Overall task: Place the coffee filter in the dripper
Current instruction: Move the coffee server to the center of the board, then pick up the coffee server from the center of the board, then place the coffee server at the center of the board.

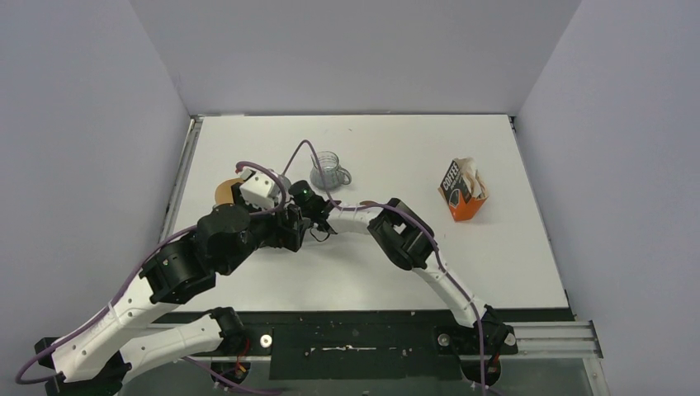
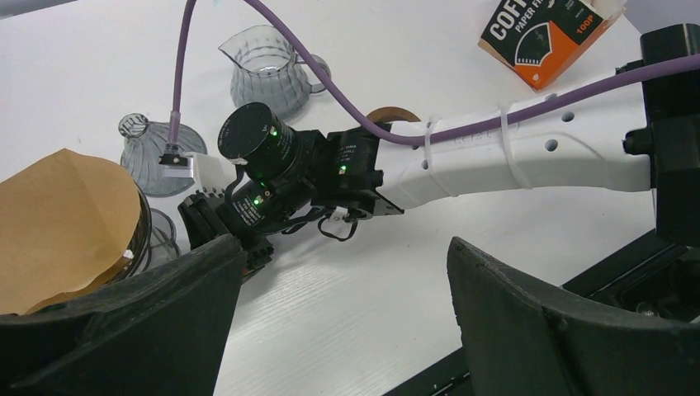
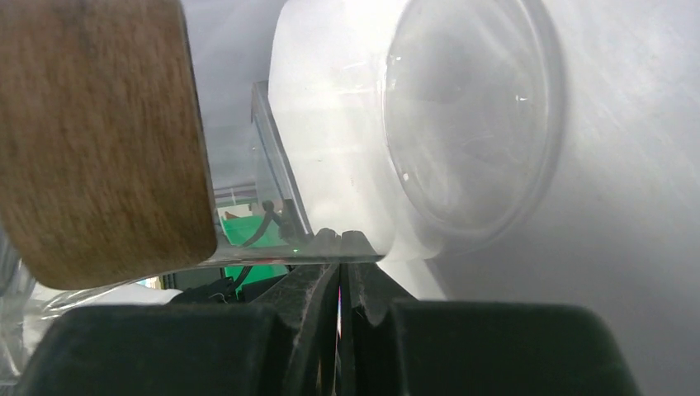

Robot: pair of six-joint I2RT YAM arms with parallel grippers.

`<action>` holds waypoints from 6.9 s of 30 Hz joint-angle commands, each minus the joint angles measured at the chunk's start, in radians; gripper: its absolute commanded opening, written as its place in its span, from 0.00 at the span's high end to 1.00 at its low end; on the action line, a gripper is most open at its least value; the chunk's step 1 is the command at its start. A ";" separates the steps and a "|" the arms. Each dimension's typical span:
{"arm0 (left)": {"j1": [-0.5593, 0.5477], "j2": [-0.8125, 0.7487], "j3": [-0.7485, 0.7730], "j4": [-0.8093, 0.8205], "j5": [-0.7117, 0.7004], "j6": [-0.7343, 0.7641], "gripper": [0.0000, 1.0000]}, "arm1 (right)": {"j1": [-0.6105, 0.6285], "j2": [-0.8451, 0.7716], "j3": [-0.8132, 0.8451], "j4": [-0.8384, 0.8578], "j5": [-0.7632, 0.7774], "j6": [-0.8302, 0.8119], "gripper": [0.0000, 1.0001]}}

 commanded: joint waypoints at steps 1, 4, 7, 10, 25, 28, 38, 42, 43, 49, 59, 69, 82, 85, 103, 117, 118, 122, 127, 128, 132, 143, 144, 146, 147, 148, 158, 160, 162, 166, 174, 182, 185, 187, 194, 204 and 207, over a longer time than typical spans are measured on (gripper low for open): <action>0.006 -0.017 0.054 0.002 0.008 -0.006 0.10 | 0.006 -0.037 0.008 0.040 0.023 0.007 1.00; 0.005 -0.019 0.052 0.008 0.004 -0.004 0.10 | 0.003 -0.079 -0.044 0.040 0.034 -0.011 1.00; 0.006 -0.017 0.051 0.014 0.005 -0.004 0.10 | -0.002 -0.134 -0.108 0.041 0.054 -0.031 1.00; 0.005 -0.015 0.049 0.020 0.005 0.000 0.10 | -0.016 -0.197 -0.187 0.054 0.063 -0.043 1.00; 0.006 0.001 0.056 0.048 -0.004 0.012 0.10 | -0.111 -0.486 -0.362 -0.123 0.176 -0.228 0.91; 0.004 0.003 0.063 0.046 -0.009 0.013 0.10 | -0.137 -0.530 -0.326 -0.211 0.242 -0.299 0.88; 0.006 -0.004 0.070 0.041 -0.031 0.014 0.10 | -0.227 -0.592 -0.144 -0.462 0.451 -0.516 0.76; 0.006 -0.003 0.074 0.038 -0.034 0.014 0.10 | -0.236 -0.588 -0.053 -0.542 0.573 -0.602 0.68; 0.006 -0.002 0.074 0.036 -0.035 0.014 0.10 | -0.238 -0.586 -0.039 -0.551 0.607 -0.618 0.66; 0.005 -0.003 0.072 0.037 -0.044 0.015 0.09 | -0.249 -0.559 0.037 -0.591 0.780 -0.710 0.64; 0.006 -0.005 0.060 0.045 -0.047 0.011 0.10 | -0.282 -0.437 0.151 -0.631 0.866 -0.785 0.59; 0.006 0.005 0.057 0.047 -0.055 0.012 0.09 | -0.313 -0.292 0.270 -0.678 0.827 -0.782 0.59; 0.006 0.012 0.054 0.049 -0.061 0.011 0.09 | -0.322 -0.184 0.345 -0.706 0.798 -0.776 0.61; 0.006 0.012 0.055 0.048 -0.059 0.010 0.09 | -0.322 -0.170 0.352 -0.704 0.800 -0.766 0.64; 0.006 -0.002 0.051 0.044 -0.060 0.004 0.09 | -0.319 -0.140 0.384 -0.731 0.810 -0.760 0.87; 0.006 0.000 0.058 0.050 -0.041 0.000 0.09 | -0.308 -0.227 0.342 -0.739 0.830 -0.780 1.00; 0.006 0.000 0.059 0.050 -0.040 0.001 0.09 | -0.309 -0.237 0.340 -0.742 0.830 -0.782 1.00; 0.006 0.006 0.063 0.055 -0.029 -0.001 0.09 | -0.304 -0.283 0.326 -0.751 0.831 -0.792 1.00; 0.006 0.011 0.057 0.070 -0.016 -0.007 0.09 | -0.297 -0.364 0.257 -0.753 0.838 -0.807 1.00; 0.006 0.012 0.055 0.074 -0.015 -0.006 0.09 | -0.295 -0.384 0.242 -0.753 0.838 -0.809 1.00; 0.006 0.019 0.052 0.083 -0.012 -0.006 0.09 | -0.280 -0.467 0.159 -0.744 0.845 -0.816 1.00; 0.005 0.019 0.057 0.083 0.009 -0.027 0.09 | -0.191 -0.758 -0.124 -0.698 0.949 -0.837 1.00; 0.006 0.018 0.059 0.082 0.011 -0.028 0.09 | -0.180 -0.783 -0.157 -0.698 0.965 -0.840 1.00; 0.005 0.017 0.060 0.080 0.012 -0.032 0.09 | -0.158 -0.833 -0.207 -0.694 0.993 -0.841 1.00; 0.006 0.015 0.060 0.081 0.010 -0.033 0.09 | -0.148 -0.856 -0.234 -0.691 1.005 -0.840 1.00; 0.006 0.015 0.059 0.081 0.010 -0.035 0.09 | -0.139 -0.879 -0.258 -0.690 1.015 -0.839 1.00; 0.006 0.023 0.065 0.089 0.016 -0.041 0.09 | -0.079 -1.102 -0.531 -0.651 1.106 -0.792 1.00; 0.006 0.024 0.062 0.093 0.014 -0.043 0.09 | -0.065 -1.143 -0.594 -0.634 1.139 -0.790 1.00; 0.006 0.025 0.059 0.097 0.016 -0.044 0.09 | -0.046 -1.179 -0.656 -0.616 1.173 -0.788 1.00; 0.006 0.033 0.058 0.102 0.018 -0.046 0.09 | -0.032 -1.236 -0.770 -0.586 1.194 -0.764 1.00; 0.006 0.044 0.055 0.111 0.020 -0.047 0.09 | 0.013 -1.301 -0.912 -0.534 1.213 -0.683 1.00; 0.006 0.049 0.053 0.116 0.023 -0.049 0.09 | 0.048 -1.317 -1.023 -0.473 1.239 -0.614 1.00; 0.006 0.053 0.054 0.114 0.023 -0.049 0.09 | 0.056 -1.319 -1.056 -0.456 1.239 -0.594 1.00; 0.006 0.053 0.055 0.115 0.025 -0.049 0.09 | 0.060 -1.322 -1.074 -0.445 1.240 -0.580 1.00; 0.006 0.058 0.060 0.114 0.026 -0.047 0.09 | 0.071 -1.324 -1.118 -0.417 1.247 -0.544 1.00; 0.006 0.068 0.063 0.119 0.029 -0.043 0.09 | 0.087 -1.326 -1.122 -0.433 1.280 -0.536 0.93; 0.006 0.068 0.060 0.122 0.029 -0.041 0.09 | 0.091 -1.330 -1.119 -0.436 1.287 -0.531 0.85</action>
